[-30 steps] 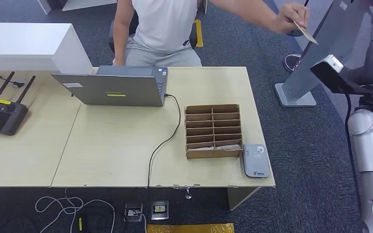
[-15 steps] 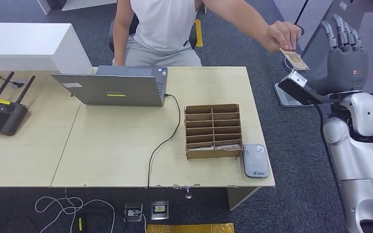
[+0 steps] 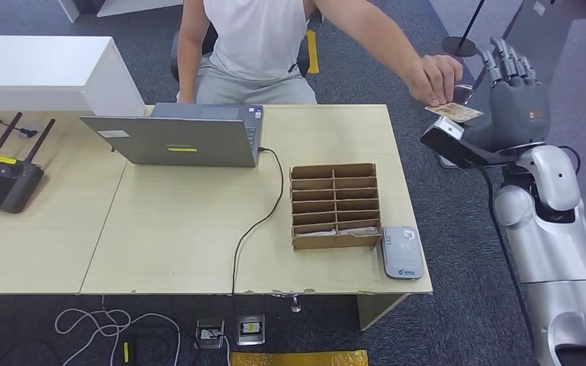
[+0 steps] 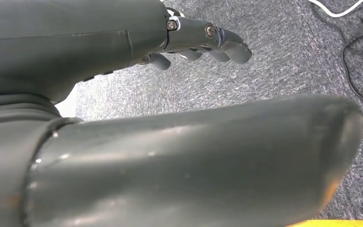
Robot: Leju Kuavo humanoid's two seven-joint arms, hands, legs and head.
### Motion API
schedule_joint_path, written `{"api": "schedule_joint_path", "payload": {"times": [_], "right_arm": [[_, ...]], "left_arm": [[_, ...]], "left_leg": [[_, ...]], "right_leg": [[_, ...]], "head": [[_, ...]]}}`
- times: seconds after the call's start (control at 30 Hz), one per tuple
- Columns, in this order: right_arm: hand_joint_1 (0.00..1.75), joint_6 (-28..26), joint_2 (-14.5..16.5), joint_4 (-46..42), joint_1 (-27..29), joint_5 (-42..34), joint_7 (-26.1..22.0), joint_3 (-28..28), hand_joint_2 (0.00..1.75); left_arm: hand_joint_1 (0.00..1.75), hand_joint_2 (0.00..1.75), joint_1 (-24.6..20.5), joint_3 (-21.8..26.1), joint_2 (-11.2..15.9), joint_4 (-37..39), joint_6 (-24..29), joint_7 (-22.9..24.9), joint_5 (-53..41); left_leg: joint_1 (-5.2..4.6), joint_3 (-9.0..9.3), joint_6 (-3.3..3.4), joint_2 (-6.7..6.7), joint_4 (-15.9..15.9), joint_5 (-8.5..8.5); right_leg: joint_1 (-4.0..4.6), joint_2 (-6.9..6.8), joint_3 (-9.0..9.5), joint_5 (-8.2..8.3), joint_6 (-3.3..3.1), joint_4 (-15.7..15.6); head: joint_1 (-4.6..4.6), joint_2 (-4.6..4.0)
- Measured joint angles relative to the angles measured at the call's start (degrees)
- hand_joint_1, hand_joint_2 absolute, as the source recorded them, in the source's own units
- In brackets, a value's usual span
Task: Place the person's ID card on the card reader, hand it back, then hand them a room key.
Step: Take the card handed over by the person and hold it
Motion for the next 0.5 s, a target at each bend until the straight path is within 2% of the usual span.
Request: {"api": "schedule_joint_path", "payload": {"times": [0.03,0.5], "right_arm": [[1.75,0.3,0.1,0.0,0.0,-0.2,0.0,0.1,1.75],[1.75,2.4,0.6,0.0,-0.1,-1.5,-0.2,0.8,1.75]], "left_arm": [[0.00,0.00,0.0,0.0,0.0,0.0,0.0,0.0,0.0],[0.00,0.00,0.0,0.0,0.2,0.0,-0.1,0.0,-0.1]], "left_leg": [[0.00,0.00,0.00,0.00,0.0,0.00],[0.00,0.00,0.00,0.00,0.0,0.00]], "right_leg": [[0.00,0.00,0.00,0.00,0.00,0.0],[0.00,0.02,-0.01,0.00,0.00,0.0]], "head": [[0.01,0.00],[0.01,0.00]]}}
